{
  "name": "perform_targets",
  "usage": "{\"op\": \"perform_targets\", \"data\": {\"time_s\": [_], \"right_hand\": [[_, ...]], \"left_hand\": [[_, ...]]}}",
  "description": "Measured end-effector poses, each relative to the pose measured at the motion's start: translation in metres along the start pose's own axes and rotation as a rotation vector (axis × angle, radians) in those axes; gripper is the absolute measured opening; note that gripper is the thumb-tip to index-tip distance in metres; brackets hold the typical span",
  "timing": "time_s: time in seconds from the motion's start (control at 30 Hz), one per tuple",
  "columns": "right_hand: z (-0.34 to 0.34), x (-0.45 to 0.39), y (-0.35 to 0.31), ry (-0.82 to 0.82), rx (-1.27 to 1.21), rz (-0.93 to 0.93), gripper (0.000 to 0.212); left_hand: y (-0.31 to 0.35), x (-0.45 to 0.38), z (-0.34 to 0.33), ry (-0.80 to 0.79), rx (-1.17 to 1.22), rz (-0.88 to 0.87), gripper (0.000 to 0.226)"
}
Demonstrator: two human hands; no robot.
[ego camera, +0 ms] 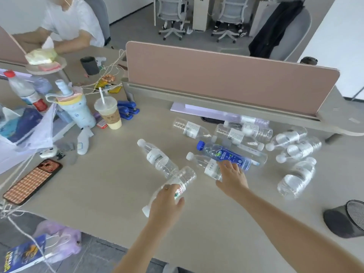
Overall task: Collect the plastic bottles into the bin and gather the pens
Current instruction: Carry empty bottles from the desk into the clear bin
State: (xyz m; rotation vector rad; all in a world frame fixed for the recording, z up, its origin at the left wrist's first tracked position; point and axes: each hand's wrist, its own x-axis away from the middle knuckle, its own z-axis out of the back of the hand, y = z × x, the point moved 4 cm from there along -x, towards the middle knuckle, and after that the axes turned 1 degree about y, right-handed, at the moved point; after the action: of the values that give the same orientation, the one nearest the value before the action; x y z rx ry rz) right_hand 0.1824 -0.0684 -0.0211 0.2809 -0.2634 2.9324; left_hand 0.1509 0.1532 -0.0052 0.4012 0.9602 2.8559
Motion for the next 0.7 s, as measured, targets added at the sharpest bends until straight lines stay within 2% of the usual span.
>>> {"op": "perform_targets", "data": {"time_s": [0.17, 0.23, 0.3, 0.37, 0.53, 0.6, 0.7], "right_hand": [[-0.018, -0.022, -0.013, -0.028, 0.014, -0.057, 0.082], [-0.026, -0.022, -0.014, -0.024, -0.014, -0.091, 0.085], [-0.034, -0.017, -0.013, -0.026, -0.013, -0.153, 0.088], [-0.044, -0.009, -0.009, -0.052, -0.006, -0.243, 0.088], [-0.055, 0.019, 0.003, -0.036, -0.07, -0.398, 0.07], [-0.056, 0.032, 0.011, -0.039, -0.093, -0.444, 0.068], [-0.059, 0.054, 0.026, -0.037, -0.098, -0.49, 0.069]], "left_hand": [[-0.001, -0.023, 0.001, 0.011, -0.338, -0.168, 0.046], [-0.002, -0.032, -0.002, 0.073, -0.438, -0.269, 0.065], [-0.006, -0.041, -0.01, 0.058, -0.507, -0.309, 0.084], [-0.008, -0.048, -0.016, 0.038, -0.533, -0.329, 0.092], [-0.01, -0.057, -0.026, -0.047, -0.609, -0.325, 0.096], [-0.012, -0.062, -0.032, -0.102, -0.725, -0.297, 0.09], [-0.019, -0.068, -0.037, -0.14, -0.731, -0.264, 0.09]]}}
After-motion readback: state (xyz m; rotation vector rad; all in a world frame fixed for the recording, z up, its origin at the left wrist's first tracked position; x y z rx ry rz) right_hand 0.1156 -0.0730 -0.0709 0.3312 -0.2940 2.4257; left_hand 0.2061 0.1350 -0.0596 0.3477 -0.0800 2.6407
